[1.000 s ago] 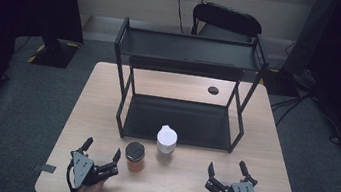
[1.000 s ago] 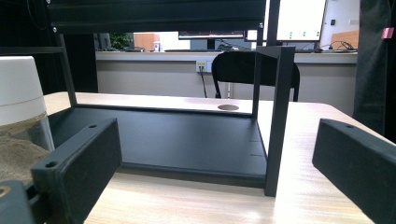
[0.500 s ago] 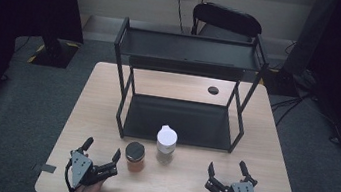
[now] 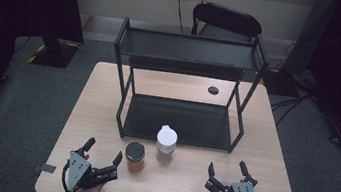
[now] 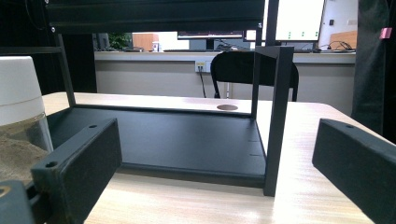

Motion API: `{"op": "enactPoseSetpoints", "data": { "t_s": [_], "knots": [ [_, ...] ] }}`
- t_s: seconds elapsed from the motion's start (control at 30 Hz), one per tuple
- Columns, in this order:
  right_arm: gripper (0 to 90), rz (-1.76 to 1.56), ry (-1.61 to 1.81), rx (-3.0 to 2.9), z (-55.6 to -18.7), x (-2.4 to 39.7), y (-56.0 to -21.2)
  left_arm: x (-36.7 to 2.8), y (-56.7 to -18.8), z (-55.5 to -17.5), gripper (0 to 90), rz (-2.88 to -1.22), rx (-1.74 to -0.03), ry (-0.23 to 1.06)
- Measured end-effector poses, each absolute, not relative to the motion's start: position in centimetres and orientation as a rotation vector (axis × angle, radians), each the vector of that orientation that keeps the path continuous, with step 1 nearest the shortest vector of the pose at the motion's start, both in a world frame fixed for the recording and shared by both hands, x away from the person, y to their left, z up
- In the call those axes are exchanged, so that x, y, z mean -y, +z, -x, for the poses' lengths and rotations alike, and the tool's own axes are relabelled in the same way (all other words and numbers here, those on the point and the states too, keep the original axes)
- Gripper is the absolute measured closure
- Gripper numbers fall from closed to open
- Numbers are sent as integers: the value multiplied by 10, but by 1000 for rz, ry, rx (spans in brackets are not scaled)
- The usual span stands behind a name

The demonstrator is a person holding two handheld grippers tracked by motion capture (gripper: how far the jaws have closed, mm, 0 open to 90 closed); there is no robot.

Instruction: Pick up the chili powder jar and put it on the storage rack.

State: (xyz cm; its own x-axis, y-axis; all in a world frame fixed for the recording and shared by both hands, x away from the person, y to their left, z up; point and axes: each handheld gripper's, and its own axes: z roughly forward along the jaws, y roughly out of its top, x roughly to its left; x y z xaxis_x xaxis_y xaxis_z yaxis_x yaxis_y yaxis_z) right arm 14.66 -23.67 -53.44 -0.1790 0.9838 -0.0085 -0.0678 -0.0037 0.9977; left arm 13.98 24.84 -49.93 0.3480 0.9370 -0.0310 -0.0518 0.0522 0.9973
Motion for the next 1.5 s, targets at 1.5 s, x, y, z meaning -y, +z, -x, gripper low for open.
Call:
{"op": "enactPoseSetpoints", "data": {
  "t_s": [1.5],
  "knots": [
    [2,-1069,1366,-1286,-146,236,-534,-210,-505,-172,186,-1441,-868,798]
  ]
}}
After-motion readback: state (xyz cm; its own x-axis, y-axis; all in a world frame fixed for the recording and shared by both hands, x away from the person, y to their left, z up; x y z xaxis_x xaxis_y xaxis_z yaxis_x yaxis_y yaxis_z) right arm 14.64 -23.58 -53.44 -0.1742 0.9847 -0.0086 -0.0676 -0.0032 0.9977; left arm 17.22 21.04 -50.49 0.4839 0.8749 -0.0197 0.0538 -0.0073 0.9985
